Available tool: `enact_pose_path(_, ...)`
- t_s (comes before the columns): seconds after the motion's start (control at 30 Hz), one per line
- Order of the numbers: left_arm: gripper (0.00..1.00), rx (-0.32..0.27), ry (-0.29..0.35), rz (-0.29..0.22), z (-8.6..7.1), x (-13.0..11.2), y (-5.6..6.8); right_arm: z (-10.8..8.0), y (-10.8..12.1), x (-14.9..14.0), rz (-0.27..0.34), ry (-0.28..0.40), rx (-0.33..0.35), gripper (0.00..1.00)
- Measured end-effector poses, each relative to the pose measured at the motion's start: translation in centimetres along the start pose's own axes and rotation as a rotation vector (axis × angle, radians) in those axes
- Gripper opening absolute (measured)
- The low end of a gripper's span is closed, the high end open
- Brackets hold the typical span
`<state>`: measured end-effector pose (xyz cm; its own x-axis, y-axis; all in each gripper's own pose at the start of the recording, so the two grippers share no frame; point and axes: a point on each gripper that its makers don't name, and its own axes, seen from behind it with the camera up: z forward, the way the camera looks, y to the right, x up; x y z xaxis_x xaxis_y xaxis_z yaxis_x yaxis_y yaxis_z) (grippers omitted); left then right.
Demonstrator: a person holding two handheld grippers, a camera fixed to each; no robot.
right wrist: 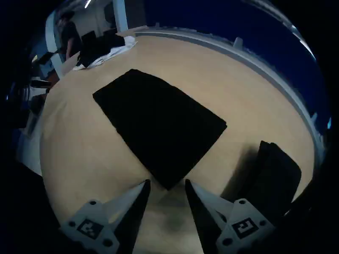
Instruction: Fold towel
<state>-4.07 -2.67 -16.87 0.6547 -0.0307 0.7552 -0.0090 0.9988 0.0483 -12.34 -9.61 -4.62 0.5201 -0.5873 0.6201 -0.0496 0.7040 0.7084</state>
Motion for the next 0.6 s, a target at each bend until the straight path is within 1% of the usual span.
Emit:
enact_pose_path(0.13, 0.97, -0.001, -0.006, 0.0, -0.22, -0.37, 0.03, 0.32, 0.26, -0.12, 0.0, 0.003, -0.015, 0.39)
enact_pose_path(0.27, 0.97, -0.002, -0.011, 0.004, -0.31, -0.63, 0.04, 0.4, 0.26, -0.04, 0.007, 0.005, -0.013, 0.36)
enact_pose_path(0.33, 0.98, -0.003, -0.011, 0.003, -0.31, -0.72, 0.07, 0.42, 0.28, -0.06, 0.007, 0.004, -0.014, 0.28)
enact_pose_path(0.47, 0.97, -0.006, -0.013, -0.001, -0.2, -0.85, 0.09, 0.36, 0.02, -0.14, 0.003, 0.001, -0.005, 0.24)
enact_pose_path(0.6, 0.98, -0.007, -0.013, -0.001, -0.12, -0.87, 0.07, 0.28, -0.09, -0.18, -0.003, 0.001, -0.005, 0.14)
